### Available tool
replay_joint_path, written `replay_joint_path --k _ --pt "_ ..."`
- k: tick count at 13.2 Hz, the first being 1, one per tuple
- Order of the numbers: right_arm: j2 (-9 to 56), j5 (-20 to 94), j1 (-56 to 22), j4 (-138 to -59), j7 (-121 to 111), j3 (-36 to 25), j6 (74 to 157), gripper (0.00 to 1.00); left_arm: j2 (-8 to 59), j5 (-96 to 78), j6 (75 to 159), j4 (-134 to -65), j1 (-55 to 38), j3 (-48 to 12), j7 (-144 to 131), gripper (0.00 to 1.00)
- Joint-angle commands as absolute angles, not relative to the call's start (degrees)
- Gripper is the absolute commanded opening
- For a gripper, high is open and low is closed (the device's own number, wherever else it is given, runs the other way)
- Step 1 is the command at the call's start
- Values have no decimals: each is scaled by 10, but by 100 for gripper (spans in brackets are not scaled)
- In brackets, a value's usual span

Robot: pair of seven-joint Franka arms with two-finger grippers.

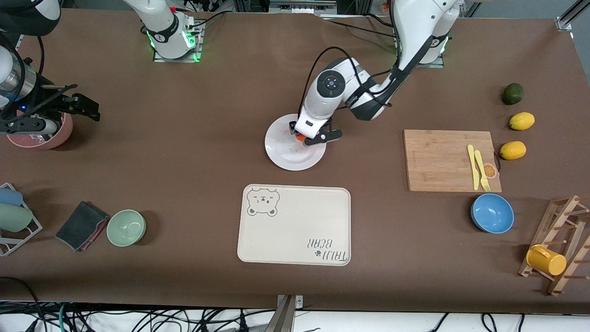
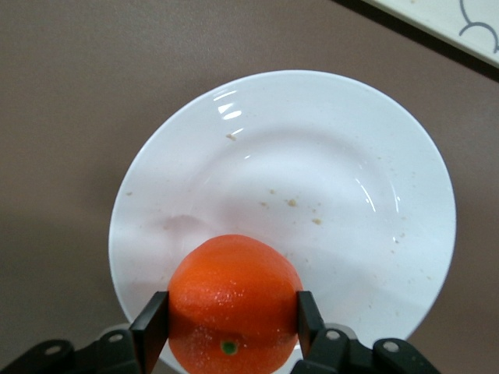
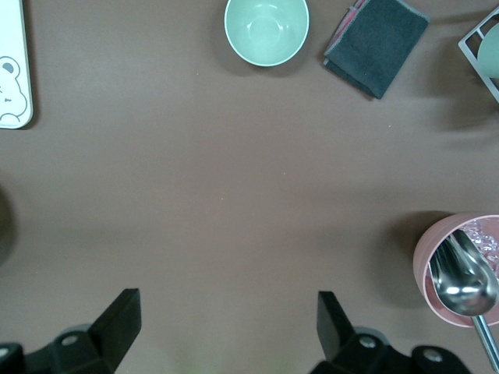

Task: Place orange and plate with both arms
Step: 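Carry the orange with the left gripper over the white plate, then lower the orange onto the plate and open the left gripper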

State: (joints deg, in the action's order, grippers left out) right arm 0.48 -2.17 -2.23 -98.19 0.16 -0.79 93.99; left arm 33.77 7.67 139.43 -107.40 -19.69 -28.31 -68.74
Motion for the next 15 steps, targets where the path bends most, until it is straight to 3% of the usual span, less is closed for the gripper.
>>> replay_joint_path --k 1,2,3,4,5,9,15 --pt "1 -24 -17 -984 2 -3 937 100 380 124 1391 -1023 -206 -276 -724 0" --pt "1 -24 -17 -984 2 -4 937 100 381 124 1391 -1021 -203 -275 -723 7" --pt "2 -24 -17 -984 2 -3 937 100 381 124 1386 -1018 -200 -275 -722 37" --pt "1 -24 -17 -984 2 -4 937 100 380 124 1384 -1018 -195 -273 -722 86" --pt "1 -24 -17 -984 2 -3 937 100 377 125 1381 -1019 -194 -272 -722 100" --pt "1 -24 -17 -984 2 -3 937 100 339 126 1325 -1015 -157 -274 -706 100" --pt "1 -24 -17 -984 2 -4 937 100 191 105 1185 -1012 -6 -279 -529 100"
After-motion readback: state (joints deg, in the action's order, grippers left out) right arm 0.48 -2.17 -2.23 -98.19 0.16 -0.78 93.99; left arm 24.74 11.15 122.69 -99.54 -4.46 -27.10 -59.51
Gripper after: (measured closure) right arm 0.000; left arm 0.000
